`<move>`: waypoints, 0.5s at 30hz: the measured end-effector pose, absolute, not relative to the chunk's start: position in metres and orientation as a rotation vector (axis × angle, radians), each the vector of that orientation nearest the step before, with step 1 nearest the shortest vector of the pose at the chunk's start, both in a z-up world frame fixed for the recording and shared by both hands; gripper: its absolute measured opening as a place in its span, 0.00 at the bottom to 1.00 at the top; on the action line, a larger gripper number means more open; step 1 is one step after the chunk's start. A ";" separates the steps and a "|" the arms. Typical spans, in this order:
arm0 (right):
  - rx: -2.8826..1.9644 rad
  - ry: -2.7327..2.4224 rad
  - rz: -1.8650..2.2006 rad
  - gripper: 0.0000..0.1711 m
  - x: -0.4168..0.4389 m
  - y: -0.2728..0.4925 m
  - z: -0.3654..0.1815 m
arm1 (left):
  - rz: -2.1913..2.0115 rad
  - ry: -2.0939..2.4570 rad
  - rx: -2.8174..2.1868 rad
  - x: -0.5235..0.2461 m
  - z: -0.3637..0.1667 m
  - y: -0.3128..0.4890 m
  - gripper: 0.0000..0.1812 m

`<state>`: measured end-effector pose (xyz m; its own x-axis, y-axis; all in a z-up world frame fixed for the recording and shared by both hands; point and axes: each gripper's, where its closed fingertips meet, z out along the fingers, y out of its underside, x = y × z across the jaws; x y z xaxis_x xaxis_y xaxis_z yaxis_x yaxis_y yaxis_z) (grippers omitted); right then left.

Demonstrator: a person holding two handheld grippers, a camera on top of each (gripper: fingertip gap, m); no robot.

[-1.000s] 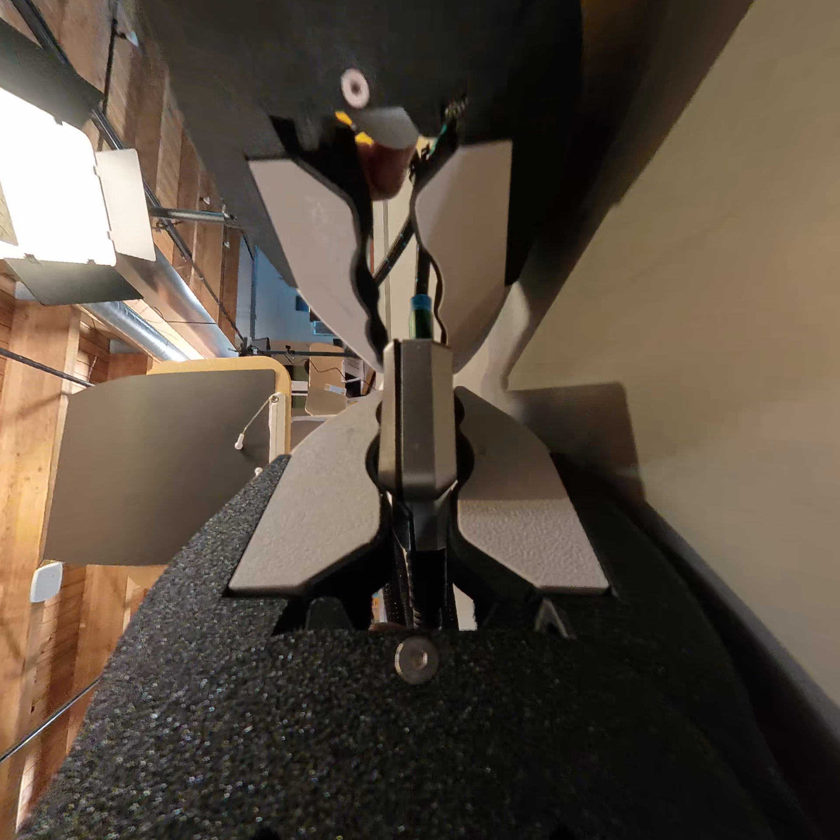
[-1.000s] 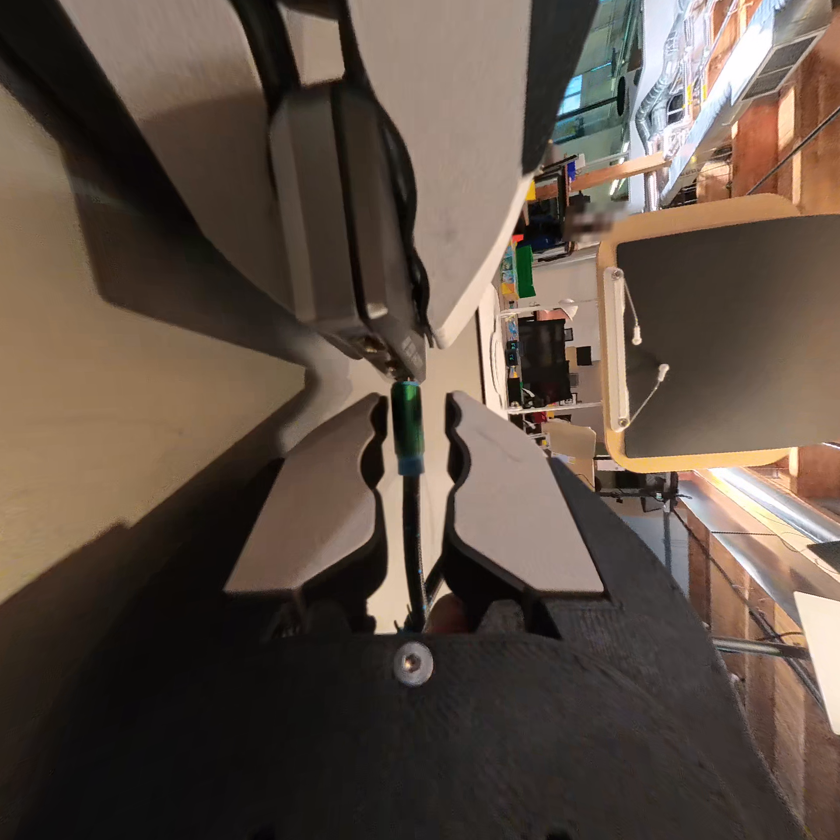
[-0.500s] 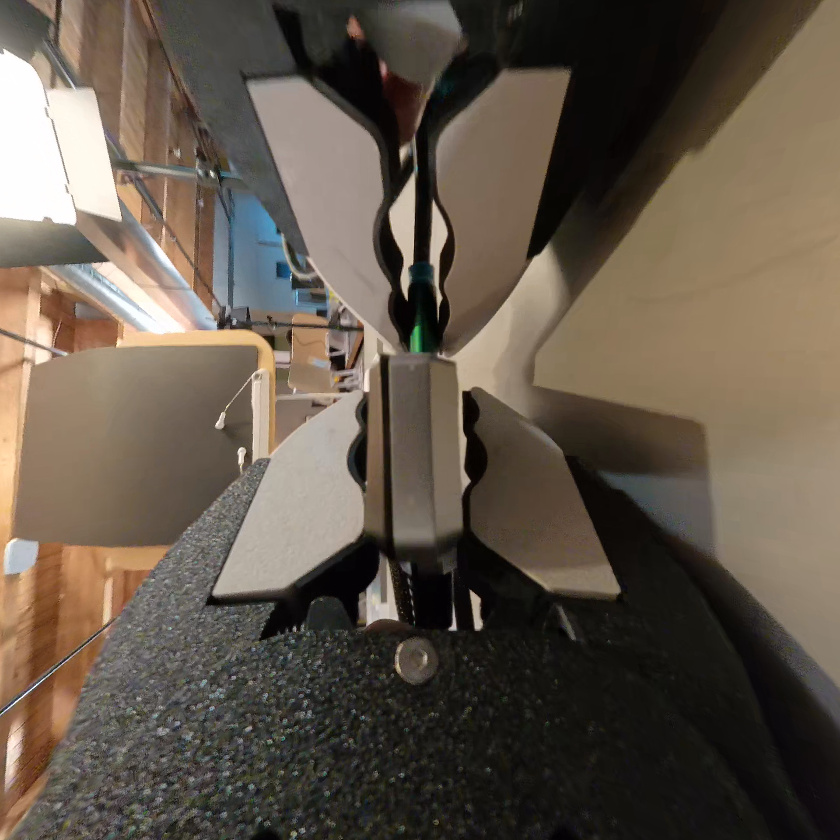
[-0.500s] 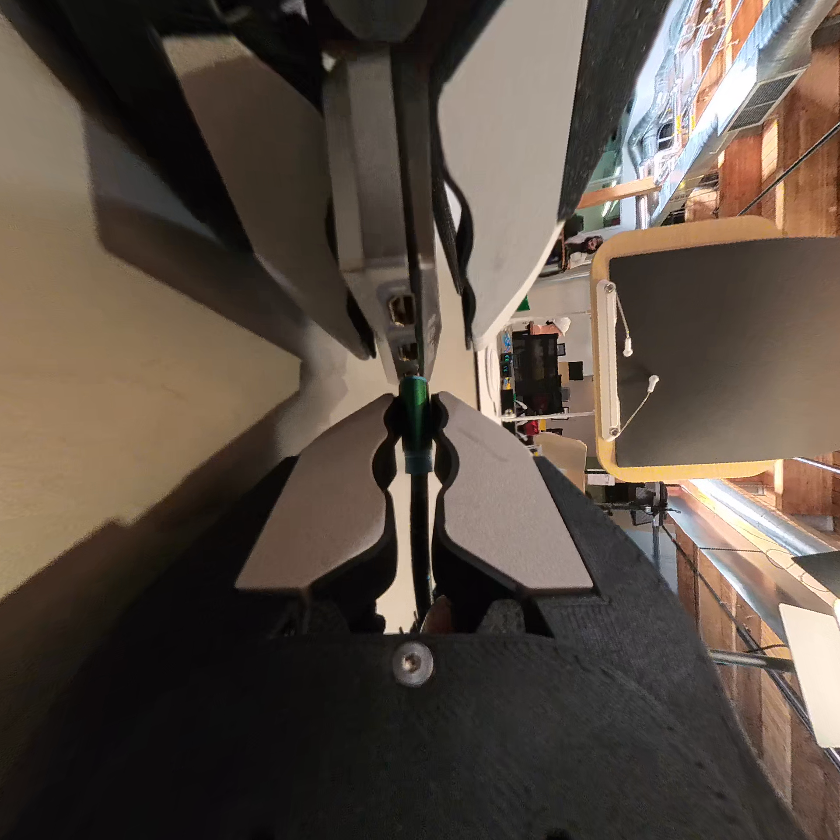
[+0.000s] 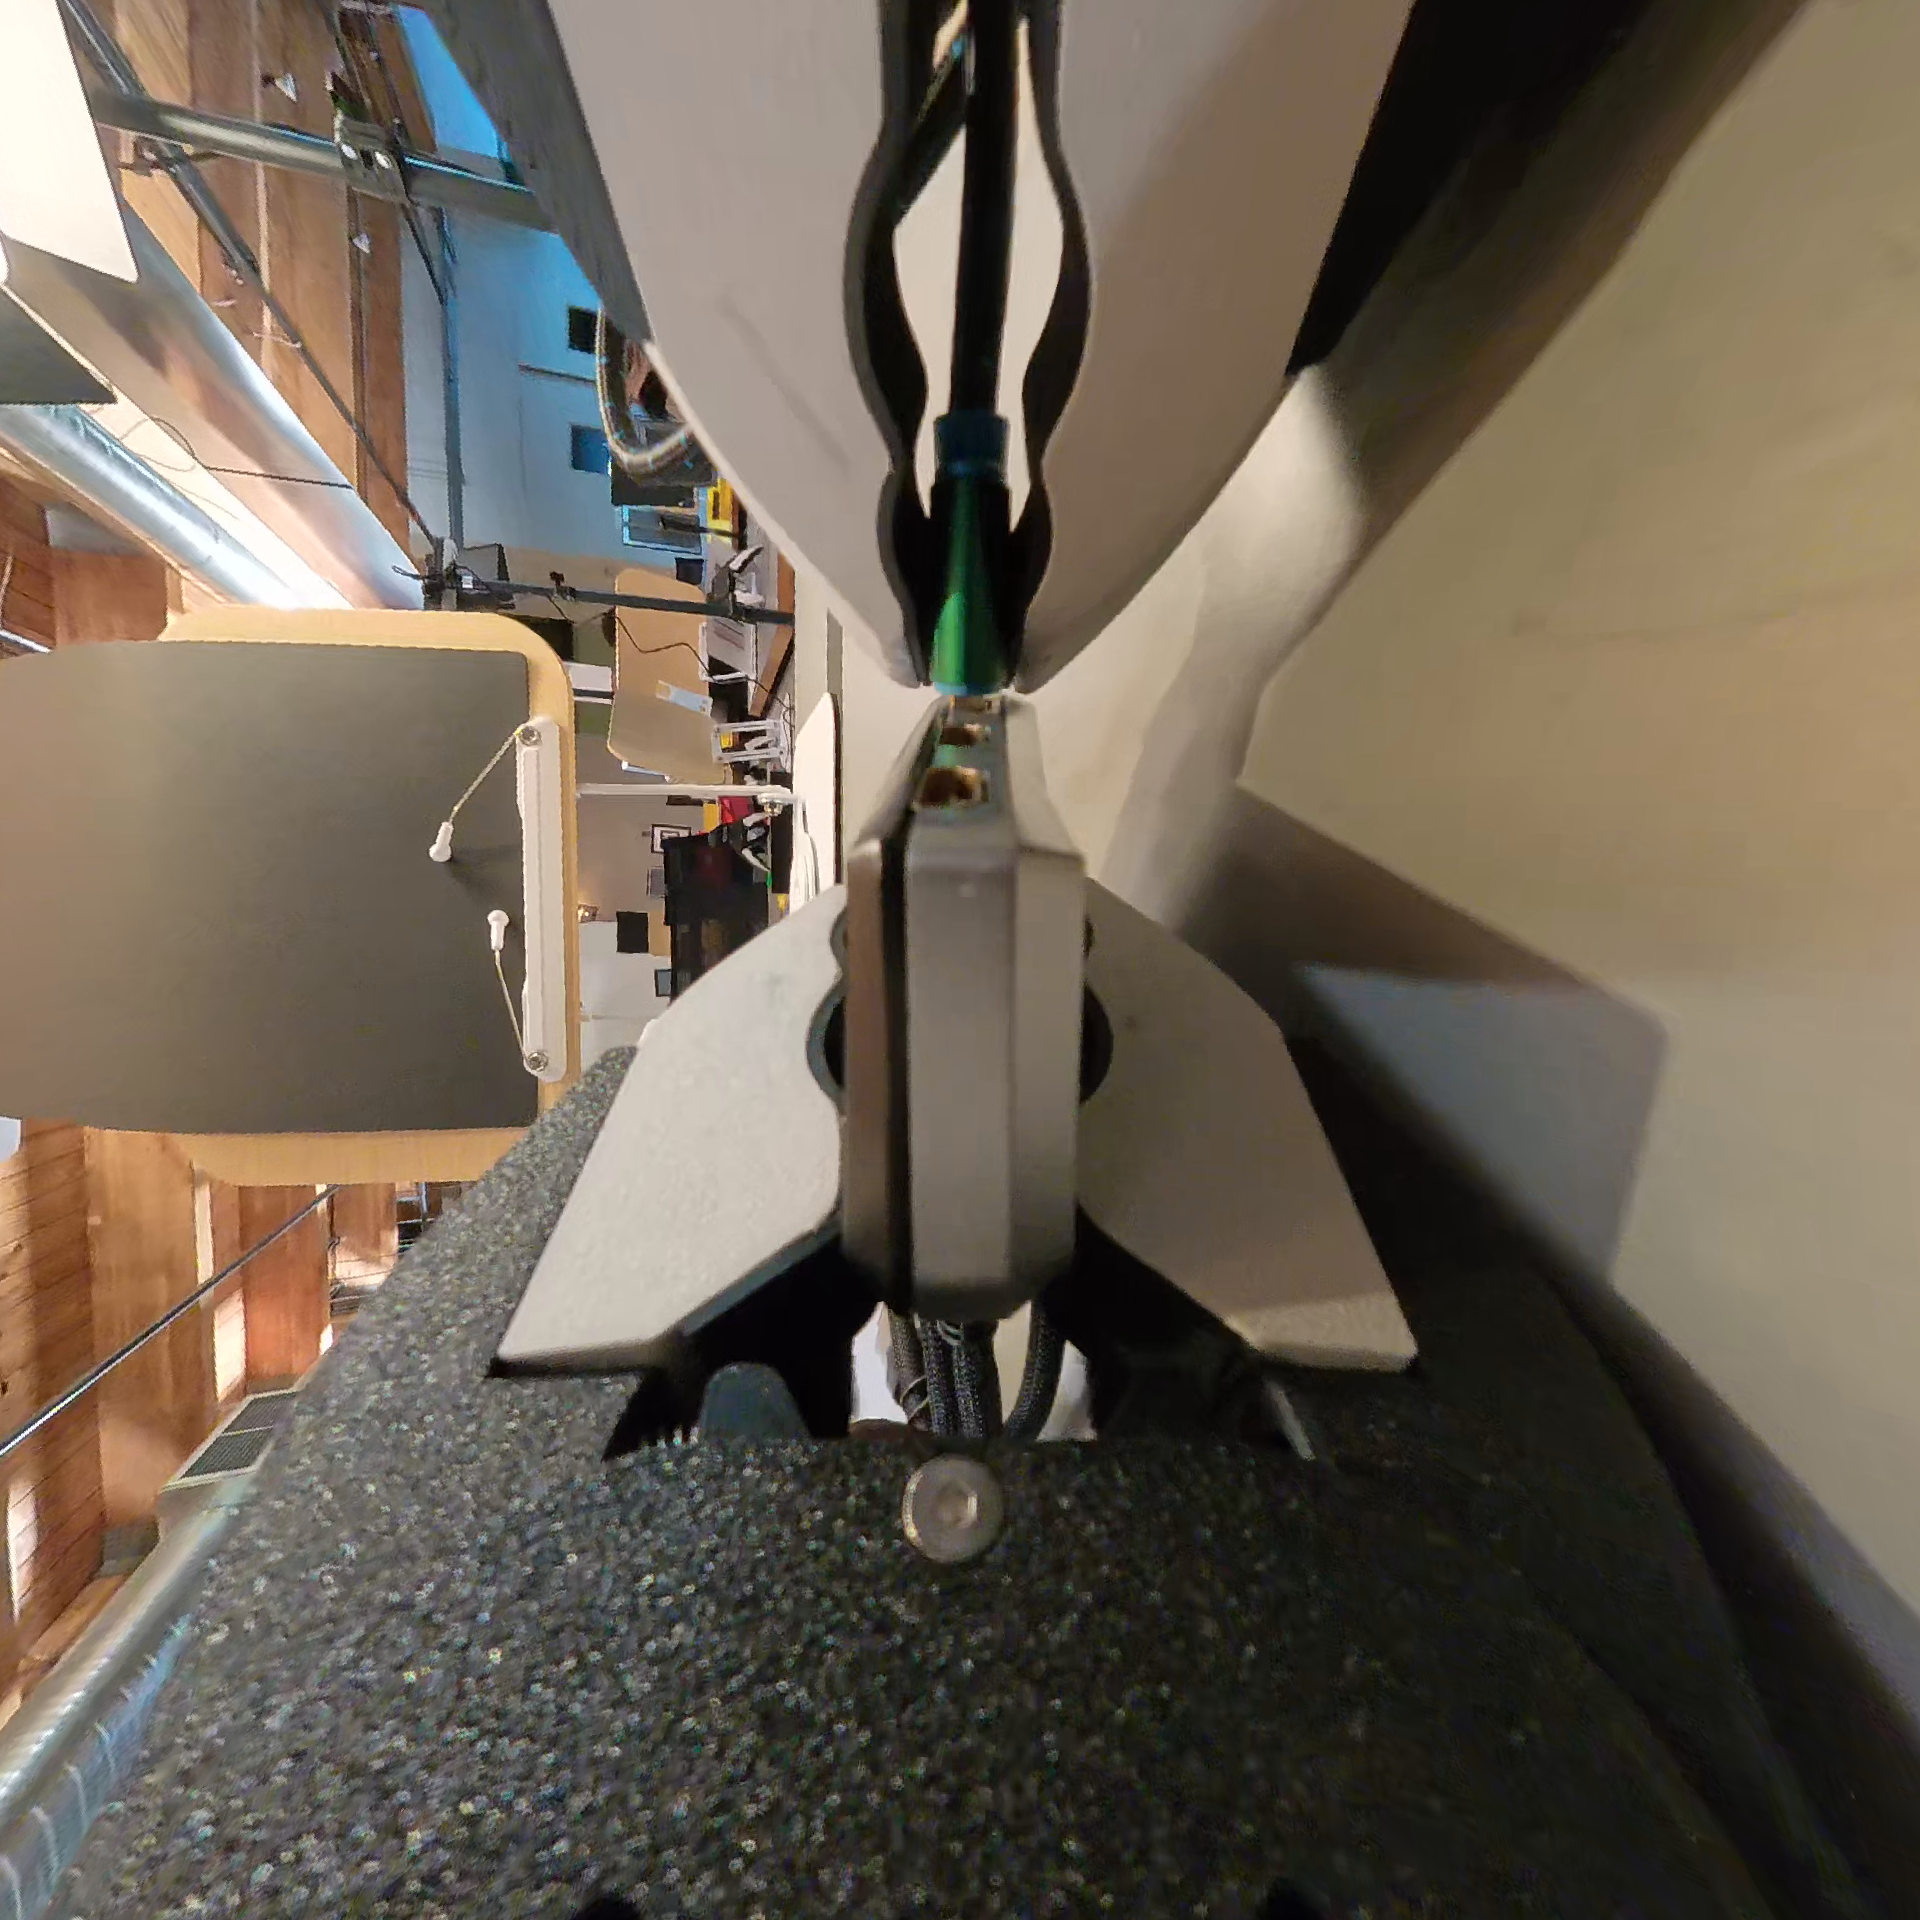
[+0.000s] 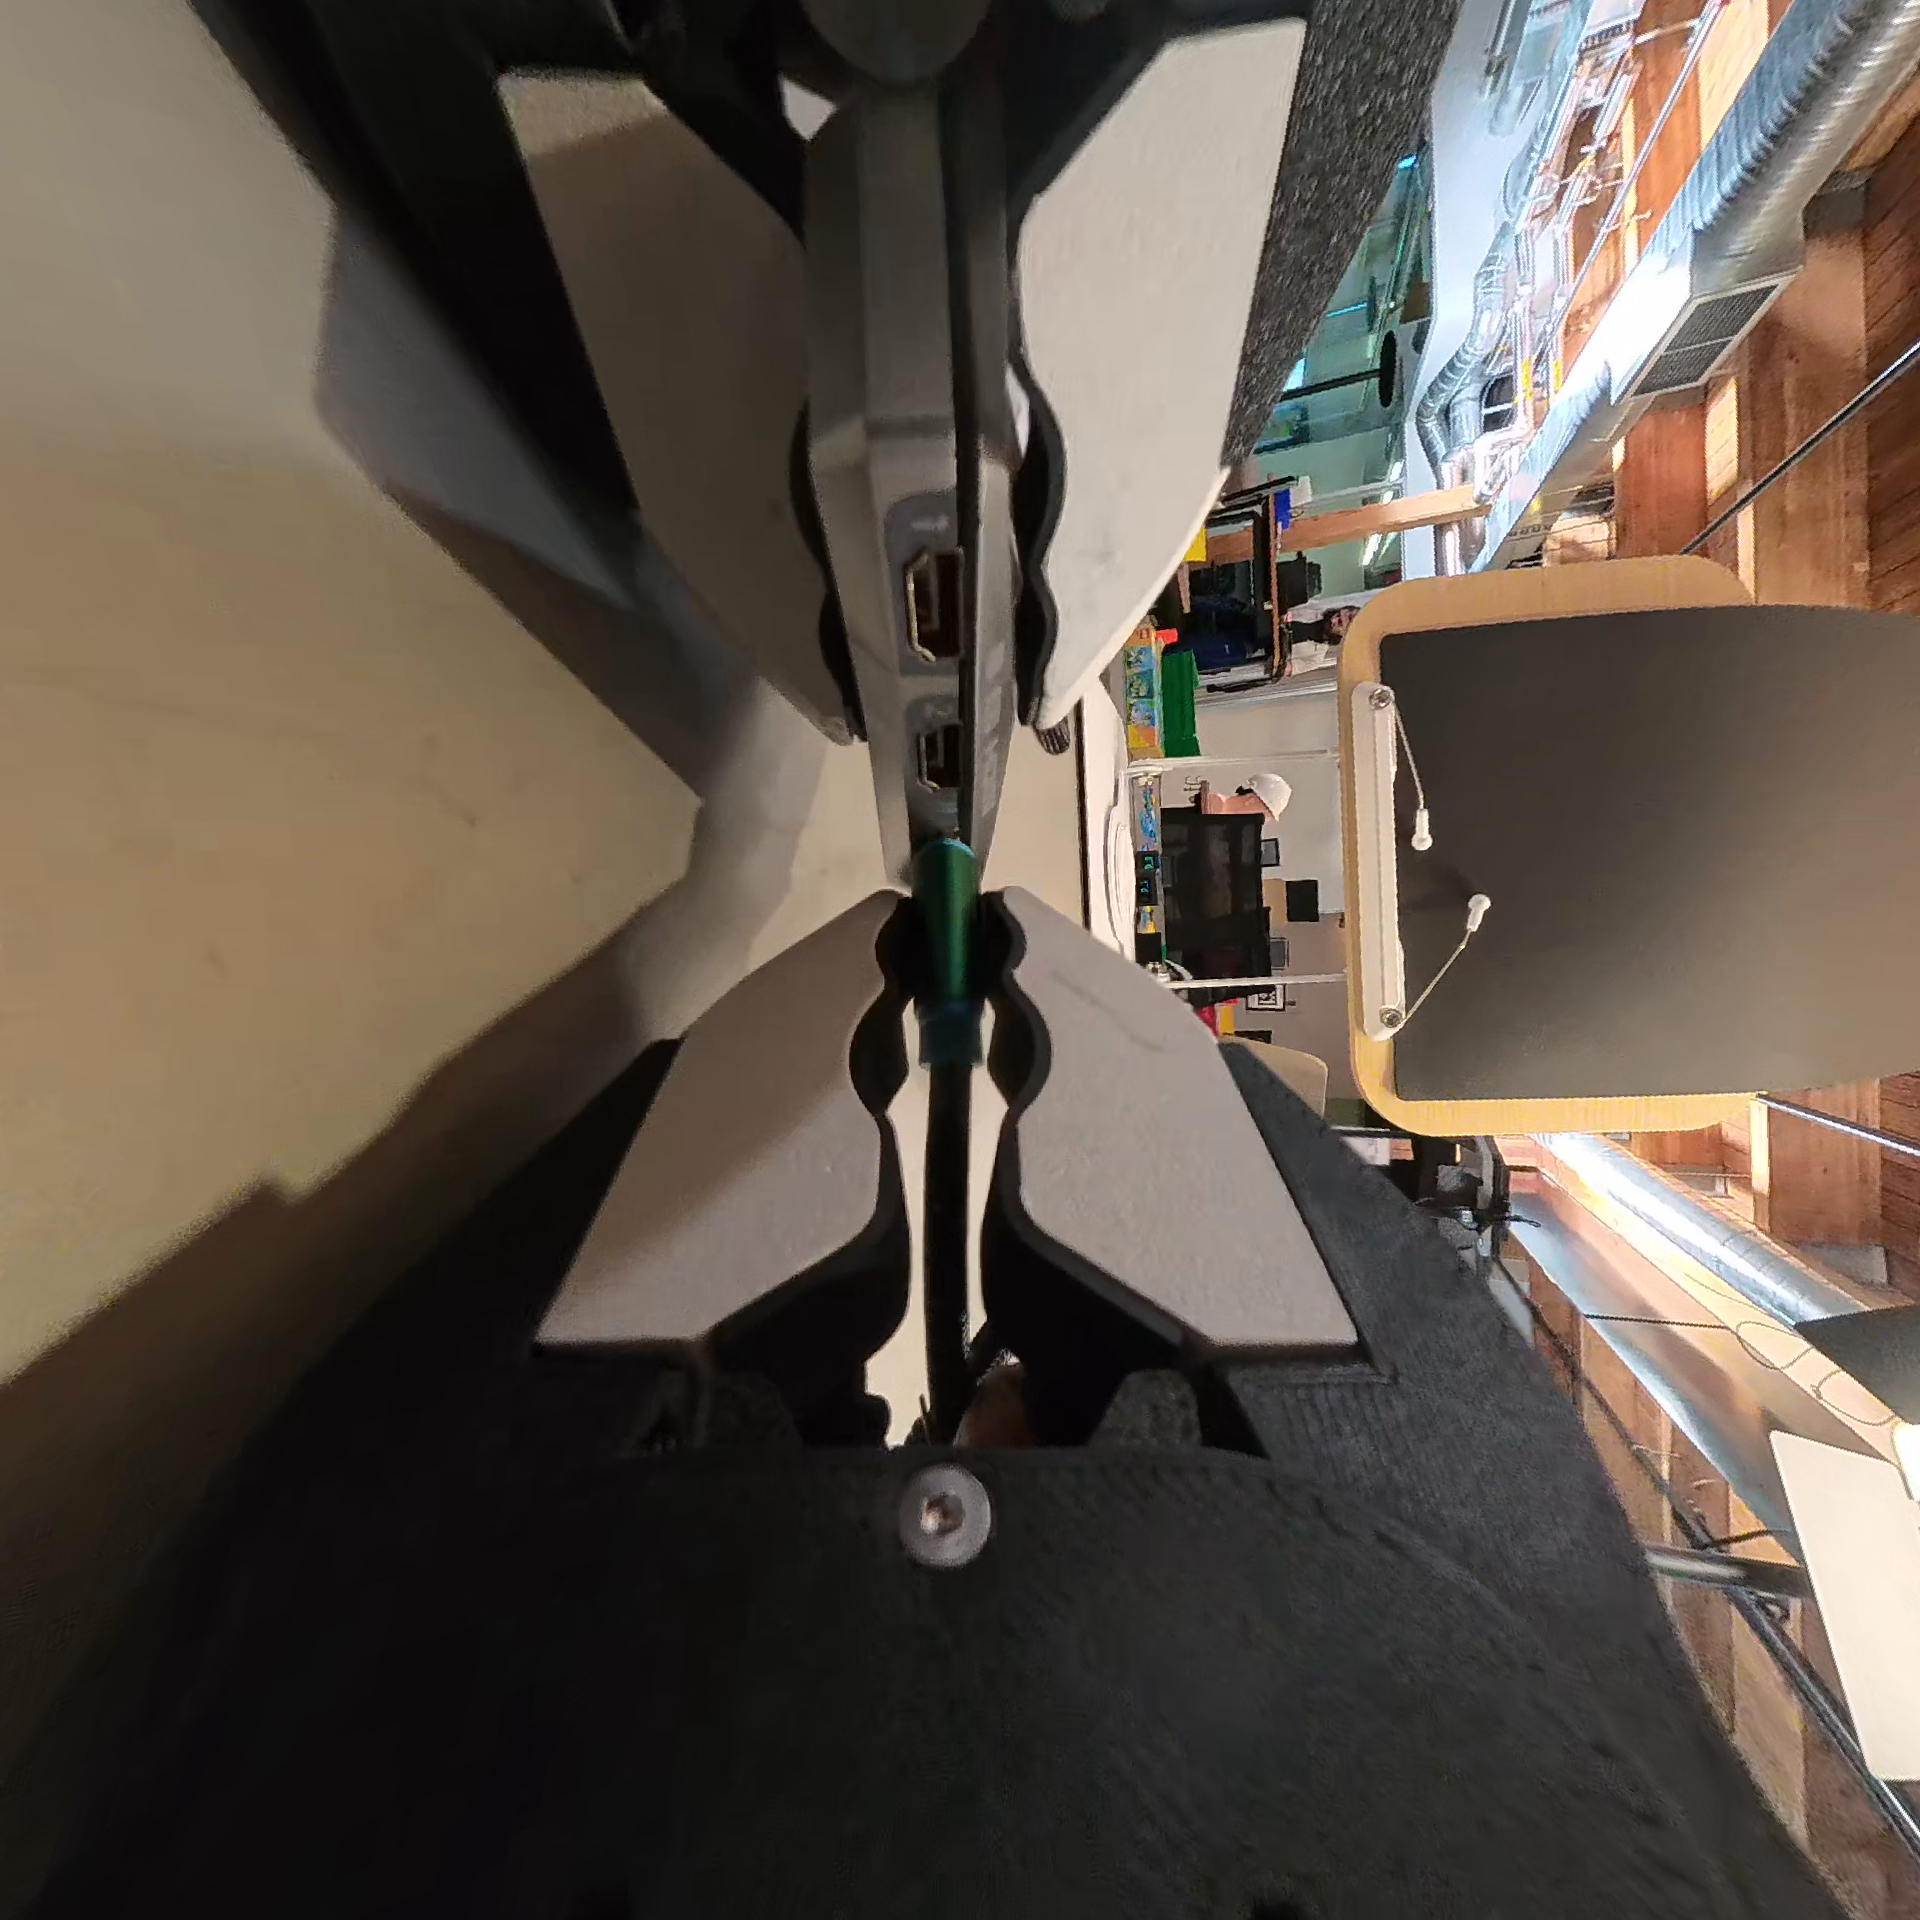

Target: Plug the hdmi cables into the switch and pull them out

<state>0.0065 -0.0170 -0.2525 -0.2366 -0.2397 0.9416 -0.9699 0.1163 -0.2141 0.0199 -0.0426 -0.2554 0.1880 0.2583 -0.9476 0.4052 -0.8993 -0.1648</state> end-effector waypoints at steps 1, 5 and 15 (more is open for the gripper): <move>1.208 -1.617 1.176 0.07 0.006 -0.017 -0.253 | -1.807 0.645 2.324 0.020 -0.256 -0.042 0.20; 1.221 -1.618 1.185 0.07 0.008 -0.017 -0.254 | -1.842 0.546 2.319 0.019 -0.253 -0.037 0.20; 1.188 -1.641 1.206 0.07 0.004 -0.017 -0.249 | -1.951 0.772 2.522 0.023 -0.242 -0.034 0.42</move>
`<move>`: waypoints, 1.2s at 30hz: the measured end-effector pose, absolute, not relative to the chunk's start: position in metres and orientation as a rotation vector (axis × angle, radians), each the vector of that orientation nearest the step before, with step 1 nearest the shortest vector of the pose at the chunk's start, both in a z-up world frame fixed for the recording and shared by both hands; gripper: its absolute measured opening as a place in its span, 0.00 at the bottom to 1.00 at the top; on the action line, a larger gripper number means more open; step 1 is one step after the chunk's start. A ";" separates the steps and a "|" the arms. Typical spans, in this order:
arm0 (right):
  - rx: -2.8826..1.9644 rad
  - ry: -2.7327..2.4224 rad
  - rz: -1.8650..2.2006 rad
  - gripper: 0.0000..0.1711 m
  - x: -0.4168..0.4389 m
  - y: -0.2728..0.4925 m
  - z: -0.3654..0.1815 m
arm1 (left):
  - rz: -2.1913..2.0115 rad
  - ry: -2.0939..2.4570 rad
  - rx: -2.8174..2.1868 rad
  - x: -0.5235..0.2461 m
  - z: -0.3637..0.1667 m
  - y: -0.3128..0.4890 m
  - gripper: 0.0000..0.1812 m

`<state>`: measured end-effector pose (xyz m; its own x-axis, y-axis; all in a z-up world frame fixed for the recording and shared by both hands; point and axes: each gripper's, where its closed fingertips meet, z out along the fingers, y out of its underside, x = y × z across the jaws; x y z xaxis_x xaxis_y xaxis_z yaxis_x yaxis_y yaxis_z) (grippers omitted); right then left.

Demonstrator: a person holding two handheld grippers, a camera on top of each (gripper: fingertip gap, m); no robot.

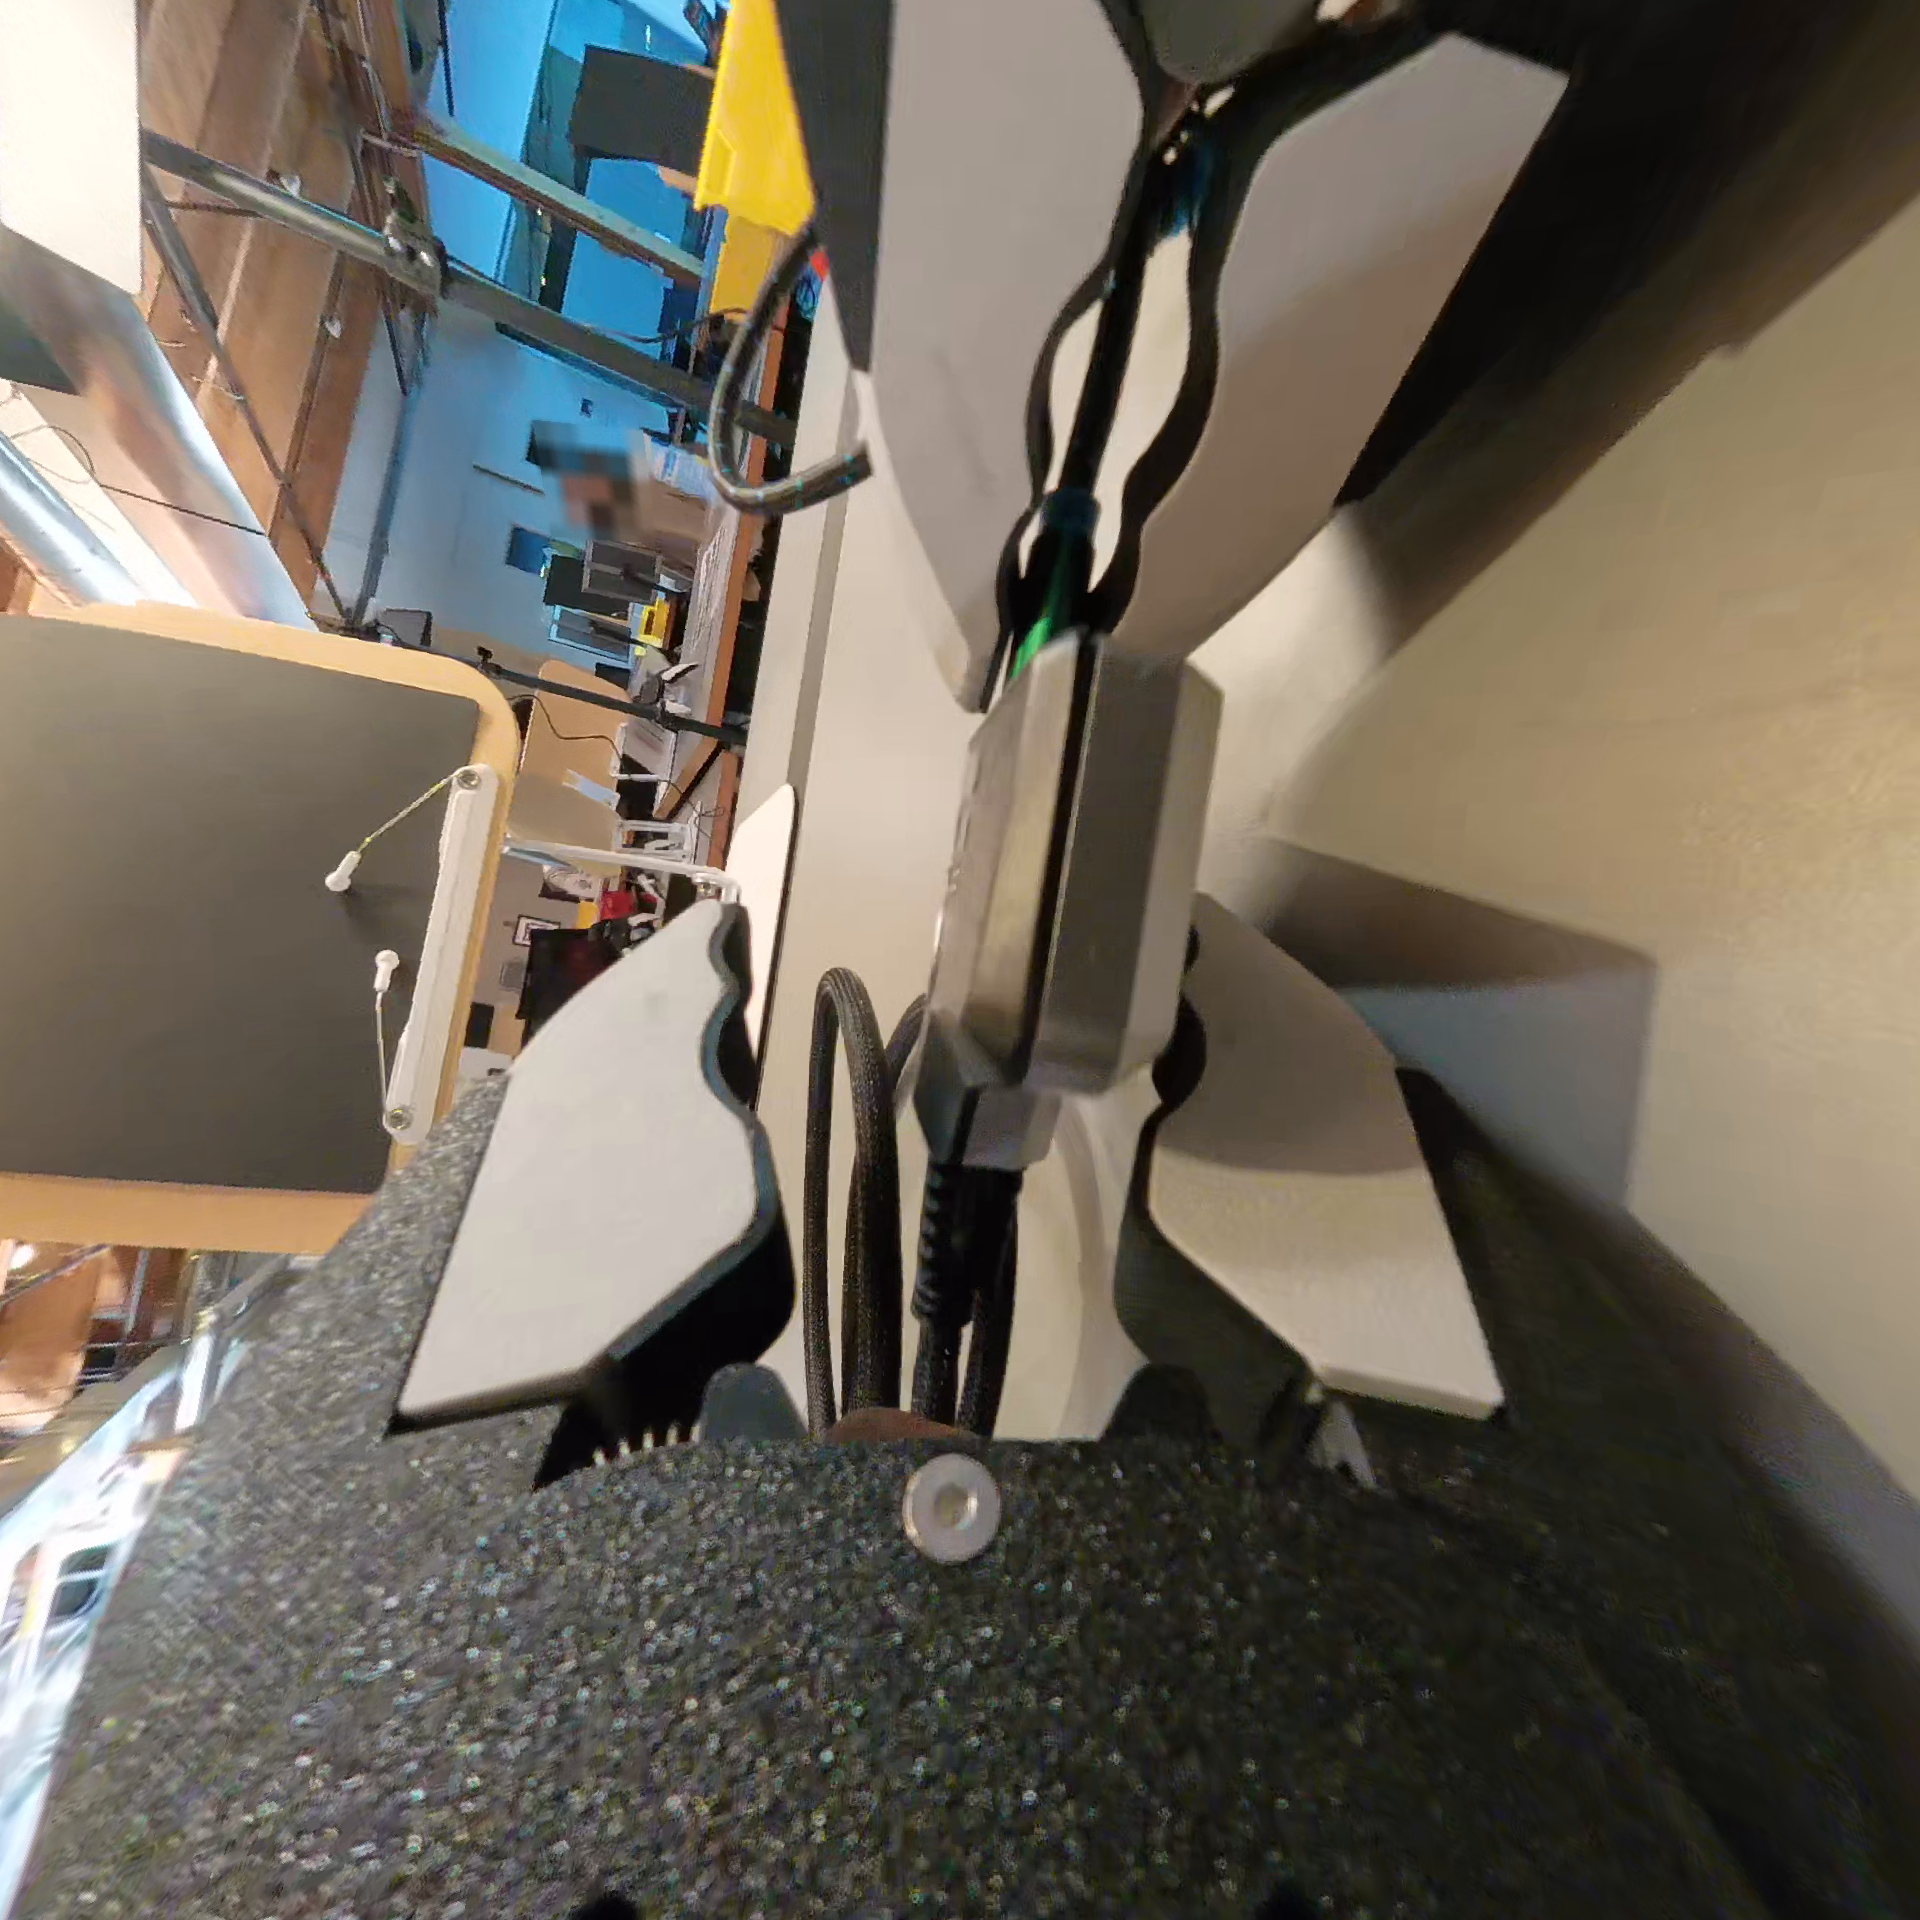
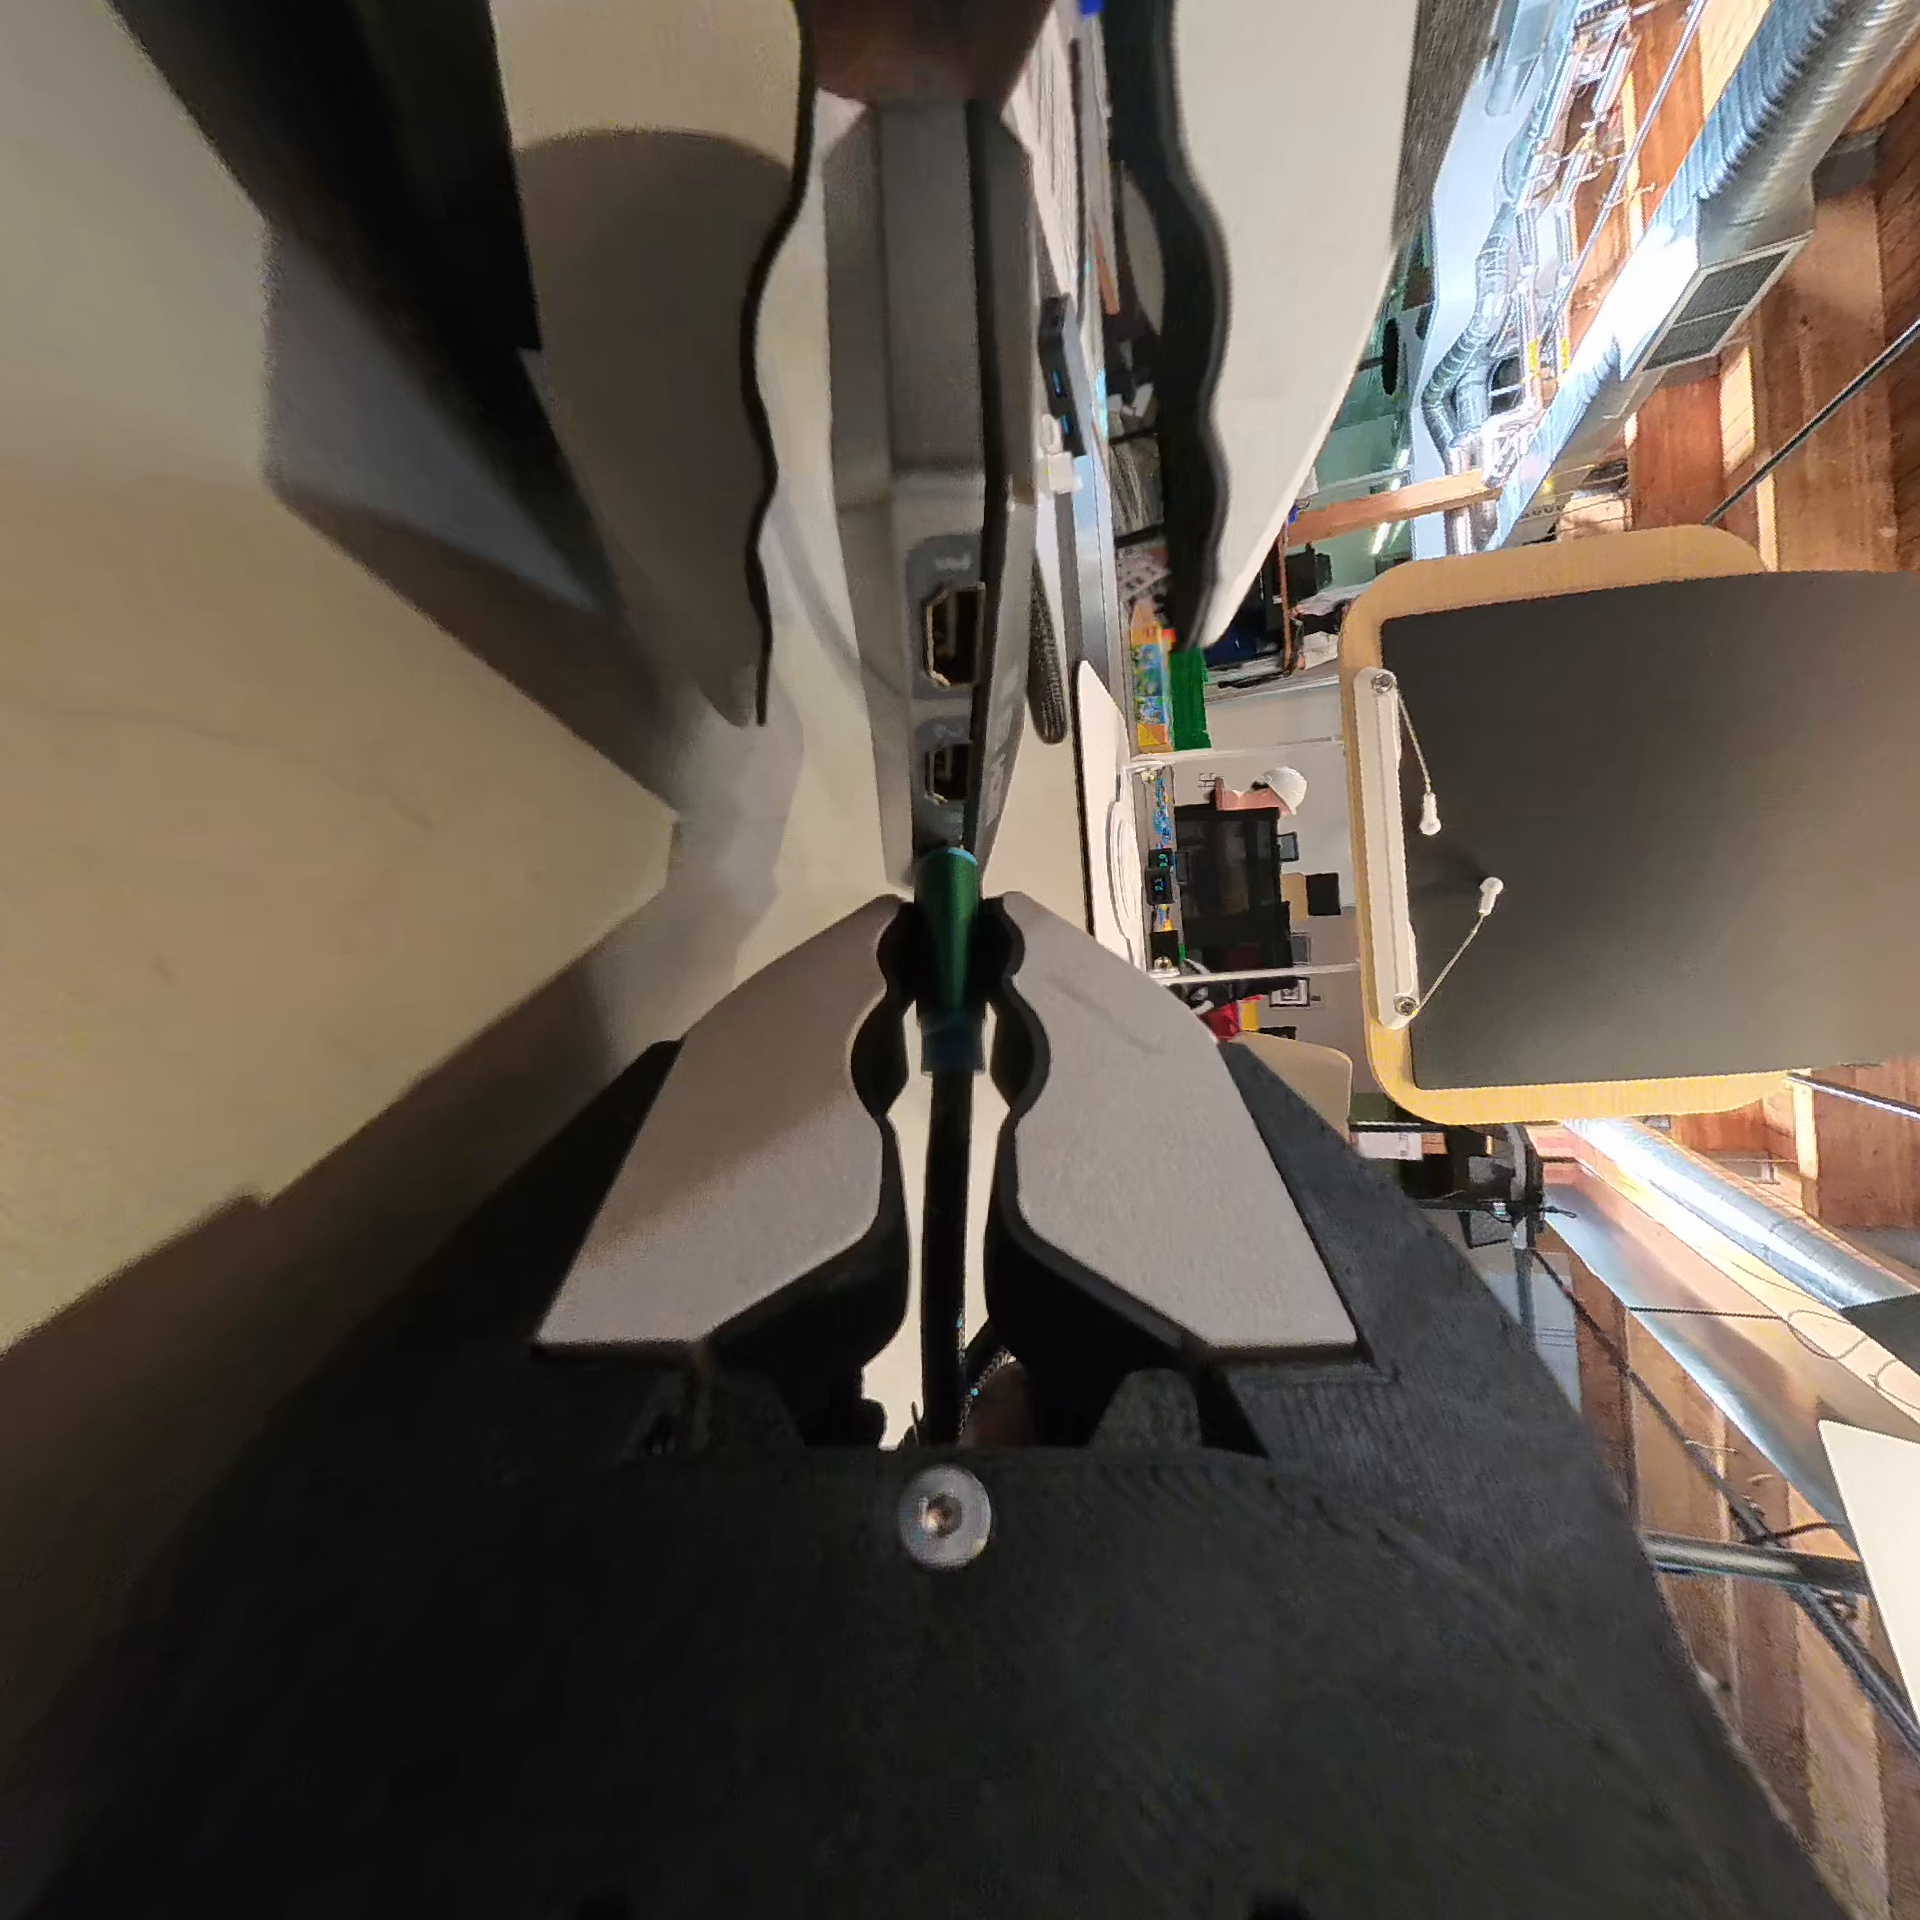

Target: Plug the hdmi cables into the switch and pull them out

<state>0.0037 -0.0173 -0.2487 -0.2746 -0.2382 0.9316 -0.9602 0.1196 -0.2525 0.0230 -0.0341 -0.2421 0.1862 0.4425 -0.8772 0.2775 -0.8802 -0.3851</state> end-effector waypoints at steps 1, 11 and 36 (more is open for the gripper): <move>1.186 -1.647 1.213 0.07 0.003 -0.017 -0.248 | 1.792 -0.701 -2.289 0.025 -0.239 -0.034 0.43; 1.235 -1.611 1.236 0.07 0.014 -0.015 -0.248 | 1.892 -0.500 -2.381 0.022 -0.247 -0.024 0.28; 1.198 -1.528 1.162 0.07 -0.006 -0.020 -0.248 | 1.951 -0.752 -2.429 0.017 -0.253 -0.043 0.14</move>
<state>-0.0057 -0.0202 -0.2484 -0.1788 -0.1902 0.9653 -0.9811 0.1087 -0.1603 0.0165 -0.0431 -0.2533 0.1498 0.3167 -0.9366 0.3937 -0.8881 -0.2373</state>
